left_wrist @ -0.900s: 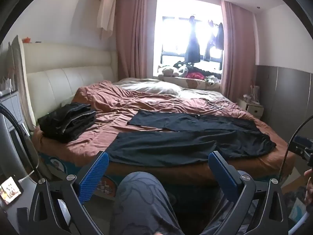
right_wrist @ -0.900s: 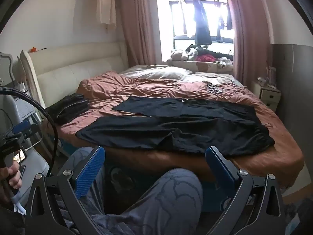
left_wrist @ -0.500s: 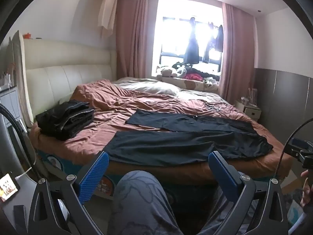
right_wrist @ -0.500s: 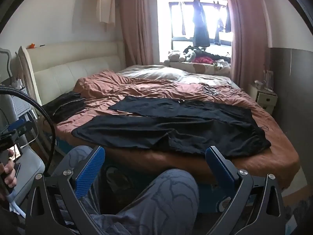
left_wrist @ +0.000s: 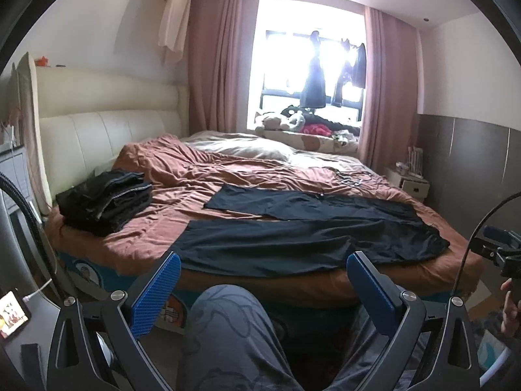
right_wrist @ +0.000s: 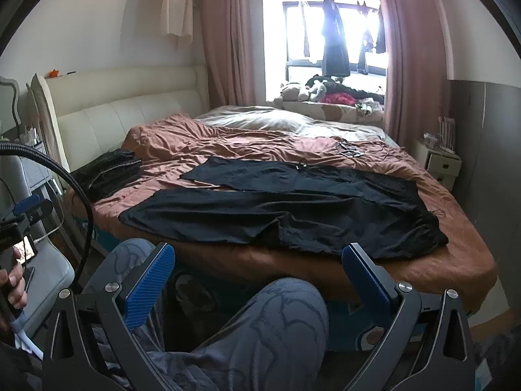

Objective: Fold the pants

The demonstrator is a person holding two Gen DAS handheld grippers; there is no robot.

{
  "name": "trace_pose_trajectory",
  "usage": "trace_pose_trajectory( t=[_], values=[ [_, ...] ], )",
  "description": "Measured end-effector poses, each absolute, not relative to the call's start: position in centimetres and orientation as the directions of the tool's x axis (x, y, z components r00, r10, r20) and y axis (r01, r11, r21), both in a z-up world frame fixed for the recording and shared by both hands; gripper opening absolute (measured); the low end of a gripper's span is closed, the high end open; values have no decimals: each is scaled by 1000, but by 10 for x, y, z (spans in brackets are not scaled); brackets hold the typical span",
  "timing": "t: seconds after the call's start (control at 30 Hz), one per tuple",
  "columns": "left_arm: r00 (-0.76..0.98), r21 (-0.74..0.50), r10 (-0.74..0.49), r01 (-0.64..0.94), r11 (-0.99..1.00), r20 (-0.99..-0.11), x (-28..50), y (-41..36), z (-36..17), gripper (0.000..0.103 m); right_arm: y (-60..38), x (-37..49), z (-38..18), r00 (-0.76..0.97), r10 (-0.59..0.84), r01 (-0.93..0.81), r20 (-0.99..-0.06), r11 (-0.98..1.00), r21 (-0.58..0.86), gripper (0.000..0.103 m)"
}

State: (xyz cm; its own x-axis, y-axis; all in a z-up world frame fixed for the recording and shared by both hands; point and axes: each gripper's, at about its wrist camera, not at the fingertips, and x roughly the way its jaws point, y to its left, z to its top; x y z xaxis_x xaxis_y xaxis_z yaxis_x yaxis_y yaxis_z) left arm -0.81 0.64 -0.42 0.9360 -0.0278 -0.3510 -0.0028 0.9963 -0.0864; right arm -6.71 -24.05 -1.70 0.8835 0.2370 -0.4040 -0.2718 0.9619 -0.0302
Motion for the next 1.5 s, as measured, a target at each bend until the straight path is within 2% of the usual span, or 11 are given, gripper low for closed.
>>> trace_pose_trajectory(
  t=[0.17,1.5],
  values=[
    [936,-93,-23,-11,996,-352,-8,8,-3,102,-236,-71,-20,886,232,-276,-400,959,-56,103],
    [938,-81,-40,12,997,-345,-17,9,7,102,-251,-69,-13,888,228,-242,-400,970,15,103]
  ],
)
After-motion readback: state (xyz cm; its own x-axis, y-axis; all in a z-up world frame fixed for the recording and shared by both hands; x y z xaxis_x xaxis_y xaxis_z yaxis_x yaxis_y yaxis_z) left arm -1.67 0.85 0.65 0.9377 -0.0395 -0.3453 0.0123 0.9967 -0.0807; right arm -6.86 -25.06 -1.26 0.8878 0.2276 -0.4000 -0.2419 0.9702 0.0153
